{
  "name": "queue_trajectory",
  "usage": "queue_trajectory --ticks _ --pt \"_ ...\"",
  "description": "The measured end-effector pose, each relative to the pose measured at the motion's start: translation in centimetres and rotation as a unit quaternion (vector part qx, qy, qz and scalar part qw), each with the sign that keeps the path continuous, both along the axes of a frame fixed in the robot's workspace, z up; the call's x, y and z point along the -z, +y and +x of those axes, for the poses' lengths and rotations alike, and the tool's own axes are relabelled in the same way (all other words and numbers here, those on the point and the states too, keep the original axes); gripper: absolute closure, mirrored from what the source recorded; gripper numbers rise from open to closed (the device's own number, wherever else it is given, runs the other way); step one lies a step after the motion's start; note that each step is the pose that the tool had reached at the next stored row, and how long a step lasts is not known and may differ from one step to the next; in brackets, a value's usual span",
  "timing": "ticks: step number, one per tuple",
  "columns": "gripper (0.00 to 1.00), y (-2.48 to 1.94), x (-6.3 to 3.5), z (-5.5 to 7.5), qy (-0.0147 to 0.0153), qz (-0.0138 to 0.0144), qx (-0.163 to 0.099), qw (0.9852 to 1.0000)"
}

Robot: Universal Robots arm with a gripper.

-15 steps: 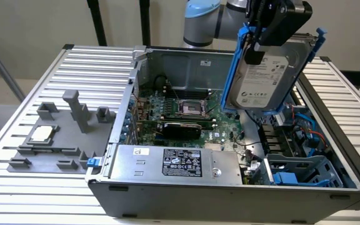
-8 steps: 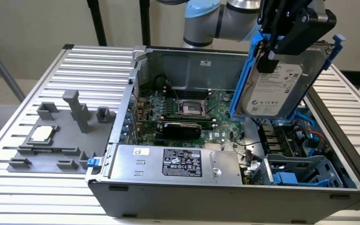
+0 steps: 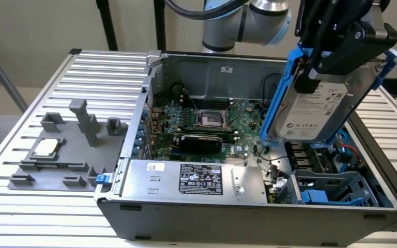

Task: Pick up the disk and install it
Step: 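Pick up the disk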

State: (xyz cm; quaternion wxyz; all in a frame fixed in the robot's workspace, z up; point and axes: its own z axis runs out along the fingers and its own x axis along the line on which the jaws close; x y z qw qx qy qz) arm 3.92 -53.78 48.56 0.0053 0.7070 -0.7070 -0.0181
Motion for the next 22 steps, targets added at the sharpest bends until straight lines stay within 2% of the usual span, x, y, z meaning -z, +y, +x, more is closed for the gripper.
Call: queue_trajectory --ticks 6,9,15,22 --pt "0.67 -1.9 0.0 0.4 0.0 0.0 0.0 1.0" --pt "0.67 -2.61 0.0 0.7 0.0001 0.0 0.0 1.0" --pt "0.67 -3.12 0.0 2.5 0.0011 0.0 0.0 1.0" --pt "0.67 -3.19 0.01 5.6 0.0025 0.0 0.0 1.0"
